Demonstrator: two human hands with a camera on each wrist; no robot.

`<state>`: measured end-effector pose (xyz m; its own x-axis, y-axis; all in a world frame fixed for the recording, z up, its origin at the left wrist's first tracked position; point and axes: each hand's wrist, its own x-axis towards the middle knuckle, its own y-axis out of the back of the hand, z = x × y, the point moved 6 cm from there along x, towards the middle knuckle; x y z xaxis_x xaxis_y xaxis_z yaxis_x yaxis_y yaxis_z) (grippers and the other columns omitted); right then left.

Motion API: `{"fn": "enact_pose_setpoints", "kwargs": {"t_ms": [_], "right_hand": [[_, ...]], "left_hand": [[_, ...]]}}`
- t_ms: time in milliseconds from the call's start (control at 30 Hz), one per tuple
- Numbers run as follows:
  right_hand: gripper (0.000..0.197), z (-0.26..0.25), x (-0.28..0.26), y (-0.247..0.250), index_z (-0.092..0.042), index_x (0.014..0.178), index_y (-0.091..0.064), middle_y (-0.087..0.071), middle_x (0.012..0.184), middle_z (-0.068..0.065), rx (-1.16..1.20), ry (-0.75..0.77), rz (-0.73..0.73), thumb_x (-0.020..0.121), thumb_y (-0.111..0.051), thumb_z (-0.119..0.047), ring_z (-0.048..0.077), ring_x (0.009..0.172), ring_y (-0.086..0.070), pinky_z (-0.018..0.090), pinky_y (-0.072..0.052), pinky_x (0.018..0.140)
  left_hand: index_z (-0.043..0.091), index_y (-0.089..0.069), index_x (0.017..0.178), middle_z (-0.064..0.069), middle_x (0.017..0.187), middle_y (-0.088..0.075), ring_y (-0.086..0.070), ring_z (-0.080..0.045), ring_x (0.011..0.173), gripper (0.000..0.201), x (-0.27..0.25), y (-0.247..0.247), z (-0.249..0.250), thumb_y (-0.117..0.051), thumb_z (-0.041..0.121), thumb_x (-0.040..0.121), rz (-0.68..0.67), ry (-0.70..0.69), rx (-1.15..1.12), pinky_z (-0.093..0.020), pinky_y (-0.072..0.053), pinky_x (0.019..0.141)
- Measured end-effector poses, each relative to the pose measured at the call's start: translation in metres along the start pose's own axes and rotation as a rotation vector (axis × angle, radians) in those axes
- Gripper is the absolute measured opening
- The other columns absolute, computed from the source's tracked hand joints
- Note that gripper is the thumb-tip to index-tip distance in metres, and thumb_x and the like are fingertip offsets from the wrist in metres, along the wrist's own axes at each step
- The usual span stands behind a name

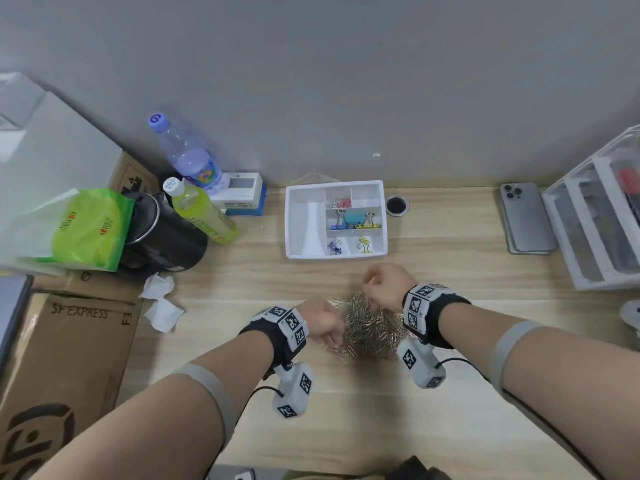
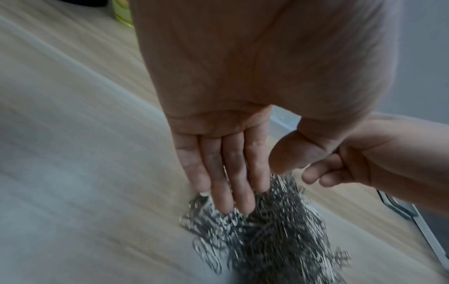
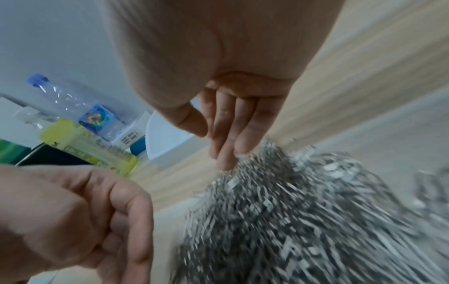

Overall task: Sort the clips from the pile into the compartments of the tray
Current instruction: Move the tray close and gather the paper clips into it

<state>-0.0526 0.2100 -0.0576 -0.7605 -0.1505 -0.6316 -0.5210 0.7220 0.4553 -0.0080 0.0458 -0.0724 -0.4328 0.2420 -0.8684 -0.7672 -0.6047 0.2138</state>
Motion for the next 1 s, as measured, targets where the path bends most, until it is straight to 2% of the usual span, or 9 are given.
{"fn": "enact_pose_setpoints", "kwargs": {"t_ms": [100, 167, 233, 300, 367, 500, 633, 767, 1000], "right_hand": [[0.034, -0.013, 0.021, 0.015, -0.023, 0.123, -0.052, -0.064, 0.080, 0.000, -0.061, 0.002, 0.098, 0.090, -0.051, -0.022, 0.017, 0.055, -0.060, 0.025, -0.044, 0.048], [0.050, -0.016, 0.032, 0.016, -0.025, 0.138, -0.041, -0.066, 0.100, 0.007, -0.128, -0.029, 0.073, 0.089, -0.052, -0.023, 0.021, 0.065, -0.062, 0.027, -0.046, 0.052], [0.059, -0.020, 0.040, 0.013, -0.022, 0.145, -0.038, -0.060, 0.128, 0.012, -0.182, -0.061, 0.040, 0.089, -0.054, -0.024, 0.027, 0.091, -0.065, 0.030, -0.053, 0.069], [0.060, -0.023, 0.045, 0.011, -0.017, 0.145, -0.040, -0.056, 0.136, 0.012, -0.230, -0.080, 0.045, 0.087, -0.055, -0.024, 0.030, 0.110, -0.061, 0.034, -0.053, 0.088], [0.061, -0.026, 0.050, 0.007, -0.018, 0.146, -0.040, -0.053, 0.141, 0.011, -0.255, -0.084, 0.046, 0.087, -0.055, -0.021, 0.031, 0.119, -0.057, 0.037, -0.051, 0.096], [0.060, -0.035, 0.055, 0.003, -0.017, 0.144, -0.044, -0.053, 0.142, 0.009, -0.282, -0.055, 0.037, 0.086, -0.058, -0.018, 0.029, 0.125, -0.053, 0.032, -0.047, 0.101], [0.058, -0.040, 0.055, -0.001, -0.019, 0.141, -0.048, -0.055, 0.140, 0.009, -0.329, -0.016, -0.002, 0.085, -0.061, -0.022, 0.029, 0.121, -0.057, 0.030, -0.048, 0.095], [0.054, -0.047, 0.045, -0.009, -0.022, 0.136, -0.054, -0.060, 0.131, 0.008, -0.450, 0.044, -0.042, 0.083, -0.058, -0.030, 0.029, 0.110, -0.061, 0.027, -0.051, 0.083], [0.048, -0.059, 0.029, -0.039, -0.034, 0.120, -0.061, -0.058, 0.118, 0.005, -0.611, 0.129, -0.126, 0.073, -0.061, -0.046, 0.026, 0.106, -0.055, 0.036, -0.049, 0.094]], "left_hand": [[0.008, -0.071, 0.079, -0.013, 0.085, -0.075, -0.069, -0.016, 0.069, 0.013, -0.005, 0.030, -0.002, -0.060, 0.009, 0.085, 0.096, -0.006, -0.022, -0.024, -0.053, 0.064], [0.008, -0.069, 0.076, -0.017, 0.084, -0.074, -0.066, -0.018, 0.066, 0.015, -0.007, 0.049, -0.008, -0.057, 0.008, 0.085, 0.191, -0.009, -0.064, -0.026, -0.051, 0.062], [0.008, -0.068, 0.073, -0.017, 0.082, -0.075, -0.065, -0.021, 0.066, 0.016, -0.007, 0.068, -0.017, -0.055, 0.010, 0.083, 0.297, -0.007, -0.087, -0.028, -0.051, 0.062], [0.010, -0.067, 0.069, -0.014, 0.076, -0.075, -0.065, -0.023, 0.066, 0.016, -0.007, 0.083, -0.026, -0.054, 0.015, 0.076, 0.403, 0.007, -0.112, -0.030, -0.054, 0.063], [0.013, -0.067, 0.073, -0.009, 0.077, -0.073, -0.065, -0.024, 0.070, 0.014, -0.009, 0.096, -0.035, -0.055, 0.020, 0.074, 0.530, 0.037, -0.119, -0.030, -0.053, 0.063], [0.014, -0.063, 0.091, -0.003, 0.092, -0.066, -0.060, -0.019, 0.076, 0.013, -0.017, 0.118, -0.041, -0.058, 0.021, 0.083, 0.760, 0.066, -0.054, -0.026, -0.045, 0.062], [0.011, -0.059, 0.110, -0.008, 0.113, -0.056, -0.056, -0.025, 0.105, 0.028, -0.019, 0.132, -0.036, -0.061, 0.021, 0.083, 0.840, 0.009, 0.040, -0.034, -0.047, 0.089], [0.011, -0.055, 0.114, -0.007, 0.116, -0.051, -0.049, -0.027, 0.112, 0.033, -0.027, 0.135, -0.029, -0.058, 0.017, 0.082, 0.920, -0.019, 0.175, -0.034, -0.044, 0.091], [0.008, -0.052, 0.115, -0.011, 0.119, -0.049, -0.047, -0.031, 0.112, 0.035, -0.046, 0.120, -0.037, -0.055, 0.011, 0.080, 1.010, 0.084, 0.369, -0.037, -0.041, 0.097]]}}
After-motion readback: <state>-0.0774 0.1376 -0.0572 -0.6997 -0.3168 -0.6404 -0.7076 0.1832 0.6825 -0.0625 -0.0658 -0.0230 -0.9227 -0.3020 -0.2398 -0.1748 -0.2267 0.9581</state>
